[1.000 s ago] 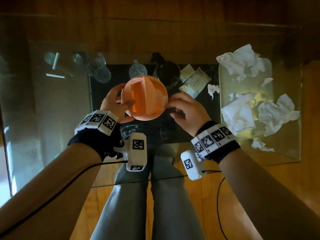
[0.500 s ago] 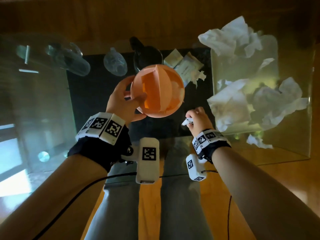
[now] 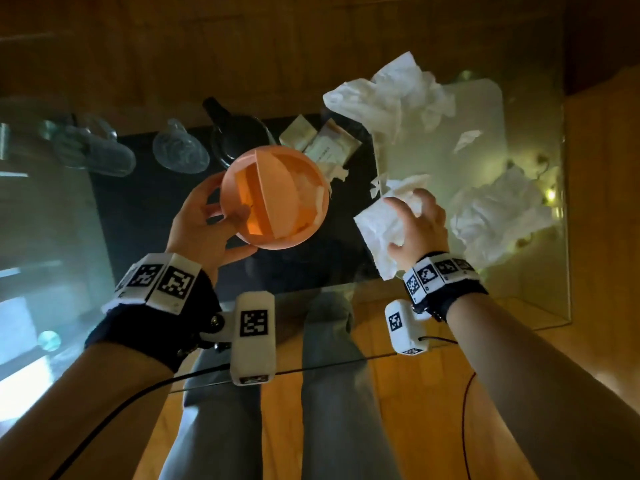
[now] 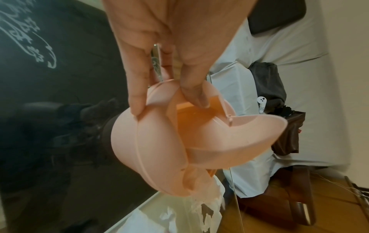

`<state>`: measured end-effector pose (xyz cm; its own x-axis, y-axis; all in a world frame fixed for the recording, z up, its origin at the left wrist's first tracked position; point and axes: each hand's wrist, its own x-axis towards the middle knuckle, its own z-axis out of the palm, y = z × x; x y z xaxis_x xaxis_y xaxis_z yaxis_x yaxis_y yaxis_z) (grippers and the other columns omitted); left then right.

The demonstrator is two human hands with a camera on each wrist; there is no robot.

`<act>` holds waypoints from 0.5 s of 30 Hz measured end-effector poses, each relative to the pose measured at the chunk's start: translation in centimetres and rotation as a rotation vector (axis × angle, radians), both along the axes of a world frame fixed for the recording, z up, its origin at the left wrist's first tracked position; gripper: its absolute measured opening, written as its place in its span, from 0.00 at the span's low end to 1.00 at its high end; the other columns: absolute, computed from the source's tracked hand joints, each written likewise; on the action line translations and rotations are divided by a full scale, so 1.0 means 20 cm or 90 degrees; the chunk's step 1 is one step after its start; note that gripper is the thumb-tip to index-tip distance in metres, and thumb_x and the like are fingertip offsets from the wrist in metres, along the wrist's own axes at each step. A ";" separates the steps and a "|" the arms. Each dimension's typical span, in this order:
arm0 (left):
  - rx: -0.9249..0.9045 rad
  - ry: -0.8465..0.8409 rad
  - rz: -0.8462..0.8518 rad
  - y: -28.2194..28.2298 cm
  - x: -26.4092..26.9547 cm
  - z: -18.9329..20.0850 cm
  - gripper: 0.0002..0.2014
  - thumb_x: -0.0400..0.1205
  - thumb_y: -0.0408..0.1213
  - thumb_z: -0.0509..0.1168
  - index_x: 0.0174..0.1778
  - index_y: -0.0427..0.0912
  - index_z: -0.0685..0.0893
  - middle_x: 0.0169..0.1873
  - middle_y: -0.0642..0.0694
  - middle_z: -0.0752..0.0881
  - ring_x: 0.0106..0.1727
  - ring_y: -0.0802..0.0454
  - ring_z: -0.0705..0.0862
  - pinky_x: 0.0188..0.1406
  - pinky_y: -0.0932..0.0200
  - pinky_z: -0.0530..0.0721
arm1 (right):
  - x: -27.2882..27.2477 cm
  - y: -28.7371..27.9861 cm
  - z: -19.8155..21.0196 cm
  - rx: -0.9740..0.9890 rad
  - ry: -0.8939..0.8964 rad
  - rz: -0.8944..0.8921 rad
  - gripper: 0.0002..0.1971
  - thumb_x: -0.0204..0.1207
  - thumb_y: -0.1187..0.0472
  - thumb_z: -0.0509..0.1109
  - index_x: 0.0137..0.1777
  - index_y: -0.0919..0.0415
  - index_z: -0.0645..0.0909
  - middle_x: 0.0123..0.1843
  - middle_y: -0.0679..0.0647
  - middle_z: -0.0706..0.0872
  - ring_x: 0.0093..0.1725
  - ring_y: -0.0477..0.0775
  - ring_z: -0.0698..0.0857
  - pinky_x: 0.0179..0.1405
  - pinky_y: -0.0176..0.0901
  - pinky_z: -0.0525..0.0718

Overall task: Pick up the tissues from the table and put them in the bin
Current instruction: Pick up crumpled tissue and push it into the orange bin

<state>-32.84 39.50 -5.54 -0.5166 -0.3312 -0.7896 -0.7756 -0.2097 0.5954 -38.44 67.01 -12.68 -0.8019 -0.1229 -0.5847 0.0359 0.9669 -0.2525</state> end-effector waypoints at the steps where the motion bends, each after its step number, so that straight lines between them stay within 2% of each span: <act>1: -0.002 0.003 0.000 0.00 0.00 0.00 0.28 0.75 0.28 0.67 0.69 0.57 0.73 0.63 0.48 0.78 0.66 0.43 0.78 0.49 0.38 0.87 | -0.01 0.00 -0.02 0.000 -0.021 0.034 0.39 0.64 0.68 0.74 0.70 0.39 0.64 0.80 0.54 0.50 0.75 0.63 0.59 0.66 0.62 0.76; 4: -0.008 0.006 -0.001 0.00 0.00 -0.01 0.28 0.75 0.28 0.67 0.68 0.58 0.74 0.66 0.48 0.78 0.67 0.43 0.78 0.48 0.39 0.88 | -0.04 -0.04 -0.09 0.033 -0.056 0.133 0.51 0.61 0.71 0.76 0.73 0.31 0.53 0.82 0.52 0.39 0.75 0.62 0.57 0.65 0.66 0.75; 6: -0.009 0.007 -0.004 -0.01 0.01 -0.02 0.28 0.75 0.29 0.67 0.69 0.58 0.74 0.66 0.48 0.78 0.66 0.44 0.79 0.47 0.40 0.88 | -0.05 -0.07 -0.11 0.058 -0.064 0.148 0.51 0.60 0.71 0.77 0.74 0.33 0.53 0.82 0.52 0.42 0.73 0.64 0.58 0.63 0.63 0.76; 8: -0.004 0.010 -0.001 -0.01 0.01 -0.01 0.28 0.75 0.29 0.67 0.69 0.58 0.74 0.66 0.48 0.78 0.66 0.44 0.80 0.47 0.41 0.88 | -0.07 -0.07 -0.12 0.024 -0.059 0.125 0.41 0.62 0.72 0.75 0.72 0.43 0.63 0.79 0.56 0.54 0.71 0.66 0.62 0.62 0.59 0.79; 10: -0.004 0.013 0.003 0.00 0.01 -0.01 0.28 0.75 0.29 0.67 0.69 0.58 0.74 0.66 0.48 0.78 0.66 0.44 0.80 0.47 0.41 0.88 | -0.08 -0.08 -0.12 0.027 -0.074 0.161 0.28 0.67 0.71 0.70 0.67 0.55 0.70 0.72 0.60 0.65 0.67 0.66 0.70 0.62 0.57 0.78; 11: -0.004 0.014 0.005 0.00 0.01 -0.01 0.28 0.75 0.29 0.67 0.69 0.58 0.74 0.66 0.48 0.78 0.66 0.44 0.79 0.47 0.39 0.88 | -0.09 -0.08 -0.12 0.041 -0.091 0.188 0.24 0.69 0.71 0.69 0.65 0.59 0.72 0.69 0.61 0.68 0.65 0.66 0.72 0.63 0.55 0.77; 13: -0.006 0.011 0.002 0.00 0.01 0.00 0.28 0.75 0.29 0.67 0.69 0.57 0.73 0.66 0.48 0.78 0.67 0.43 0.79 0.48 0.37 0.88 | -0.09 -0.08 -0.09 0.026 -0.101 0.165 0.19 0.70 0.71 0.67 0.62 0.63 0.76 0.66 0.62 0.73 0.62 0.65 0.77 0.63 0.50 0.77; 15: -0.007 0.011 0.008 -0.01 0.01 0.01 0.28 0.75 0.29 0.67 0.70 0.57 0.73 0.66 0.48 0.78 0.66 0.43 0.79 0.48 0.37 0.88 | -0.11 -0.10 -0.03 -0.030 -0.038 0.109 0.14 0.70 0.72 0.67 0.56 0.65 0.79 0.61 0.63 0.77 0.57 0.66 0.81 0.55 0.42 0.76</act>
<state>-32.73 39.29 -5.44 -0.5256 -0.3457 -0.7773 -0.7631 -0.2123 0.6104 -40.57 64.96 -13.36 -0.7308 -0.2828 -0.6213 -0.1117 0.9474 -0.2999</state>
